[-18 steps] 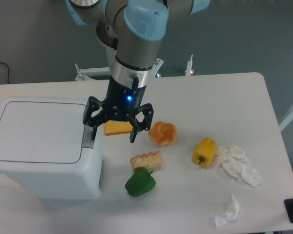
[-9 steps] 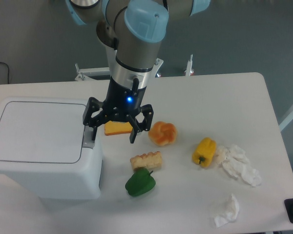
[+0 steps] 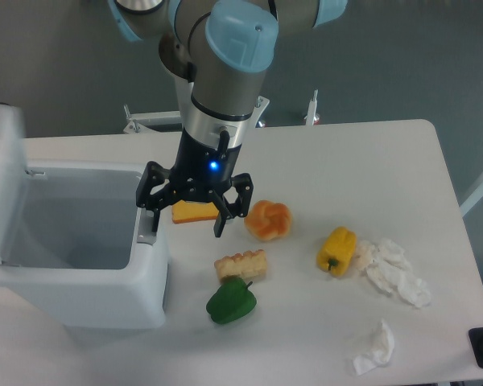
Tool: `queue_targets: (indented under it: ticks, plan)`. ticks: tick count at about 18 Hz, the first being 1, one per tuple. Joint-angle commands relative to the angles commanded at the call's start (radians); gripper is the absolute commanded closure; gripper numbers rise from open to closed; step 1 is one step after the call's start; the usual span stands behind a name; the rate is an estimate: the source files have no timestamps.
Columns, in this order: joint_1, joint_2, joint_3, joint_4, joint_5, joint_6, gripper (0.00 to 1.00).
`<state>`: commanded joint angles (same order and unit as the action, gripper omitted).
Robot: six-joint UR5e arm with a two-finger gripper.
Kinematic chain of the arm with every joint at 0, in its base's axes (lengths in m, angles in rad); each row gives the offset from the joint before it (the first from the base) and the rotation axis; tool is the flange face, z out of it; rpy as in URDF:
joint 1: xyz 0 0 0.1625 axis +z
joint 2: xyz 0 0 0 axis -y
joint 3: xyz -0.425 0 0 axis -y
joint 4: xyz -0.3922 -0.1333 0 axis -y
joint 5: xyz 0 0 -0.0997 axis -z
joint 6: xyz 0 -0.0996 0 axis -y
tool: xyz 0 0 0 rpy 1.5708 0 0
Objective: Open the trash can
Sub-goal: 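Push the grey lid tab to flip the white lid up, then raise the gripper and withdraw it away from the open bin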
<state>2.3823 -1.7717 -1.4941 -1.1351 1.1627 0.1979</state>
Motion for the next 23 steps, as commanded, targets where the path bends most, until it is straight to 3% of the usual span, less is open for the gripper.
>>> queue_targets:
  ticks: [4, 7, 15, 23]
  plan:
    - [0.012, 0.011, 0.020, 0.000, 0.000, 0.009, 0.00]
    - [0.026, 0.011, 0.025, 0.041, 0.002, 0.044, 0.00]
    - [0.078, 0.018, 0.025, 0.060, 0.044, 0.262, 0.00]
    - [0.091, 0.020, 0.006, 0.054, 0.339, 0.544, 0.00]
